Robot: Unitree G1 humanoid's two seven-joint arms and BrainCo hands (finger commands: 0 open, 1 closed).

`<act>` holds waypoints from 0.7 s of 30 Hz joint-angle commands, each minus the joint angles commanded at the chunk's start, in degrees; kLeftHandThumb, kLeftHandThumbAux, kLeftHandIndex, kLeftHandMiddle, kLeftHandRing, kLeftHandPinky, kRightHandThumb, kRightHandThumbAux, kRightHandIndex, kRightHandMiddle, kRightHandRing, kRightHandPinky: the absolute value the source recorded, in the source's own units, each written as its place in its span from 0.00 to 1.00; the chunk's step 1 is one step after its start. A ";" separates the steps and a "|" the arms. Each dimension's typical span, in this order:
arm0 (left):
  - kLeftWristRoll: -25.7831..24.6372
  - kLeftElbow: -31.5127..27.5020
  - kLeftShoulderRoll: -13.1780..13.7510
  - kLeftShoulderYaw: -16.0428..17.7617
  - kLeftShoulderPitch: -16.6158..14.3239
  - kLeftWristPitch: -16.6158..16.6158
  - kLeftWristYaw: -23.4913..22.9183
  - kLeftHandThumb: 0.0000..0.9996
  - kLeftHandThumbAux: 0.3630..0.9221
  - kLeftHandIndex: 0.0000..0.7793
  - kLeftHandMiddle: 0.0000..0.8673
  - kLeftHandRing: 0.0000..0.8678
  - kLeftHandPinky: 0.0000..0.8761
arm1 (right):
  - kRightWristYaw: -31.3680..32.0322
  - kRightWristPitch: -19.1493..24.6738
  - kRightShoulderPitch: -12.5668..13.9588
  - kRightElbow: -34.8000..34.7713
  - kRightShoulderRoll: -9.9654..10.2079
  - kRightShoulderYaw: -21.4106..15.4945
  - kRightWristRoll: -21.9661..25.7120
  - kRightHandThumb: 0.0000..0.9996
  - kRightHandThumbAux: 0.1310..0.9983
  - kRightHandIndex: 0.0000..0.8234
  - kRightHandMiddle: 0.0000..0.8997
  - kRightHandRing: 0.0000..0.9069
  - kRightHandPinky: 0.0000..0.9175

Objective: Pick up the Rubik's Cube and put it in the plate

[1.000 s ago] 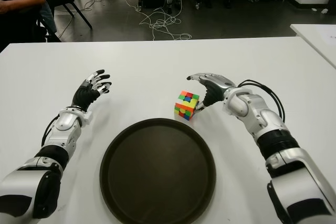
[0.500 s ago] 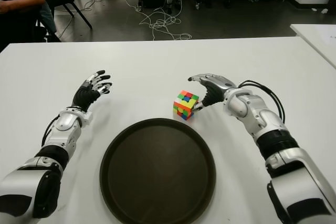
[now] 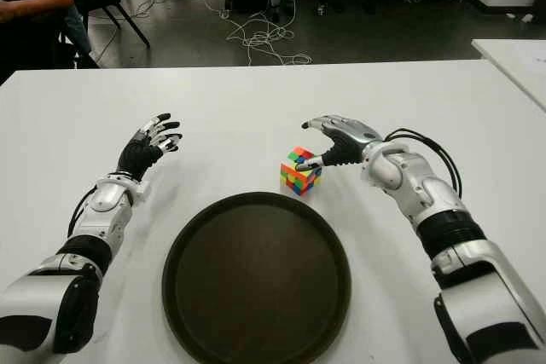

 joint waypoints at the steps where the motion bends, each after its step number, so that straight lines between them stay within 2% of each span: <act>1: 0.00 0.01 0.01 -0.01 -0.01 0.00 -0.03 0.23 0.63 0.16 0.22 0.25 0.28 | 0.16 0.23 0.00 -0.10 -0.01 0.03 -0.03 0.00 0.21 0.00 0.00 0.00 0.00; 8: 0.11 0.04 0.11 -0.11 -0.01 0.00 -0.11 0.21 0.61 0.15 0.21 0.24 0.26 | 1.08 1.32 -0.12 -0.46 -0.07 0.26 -0.17 0.00 0.22 0.00 0.00 0.00 0.00; 21: -0.17 -0.12 -0.06 0.08 -0.08 0.38 0.29 0.22 0.64 0.15 0.23 0.25 0.27 | 2.63 4.08 -0.44 -1.13 -0.05 0.76 -1.04 0.00 0.28 0.00 0.00 0.00 0.00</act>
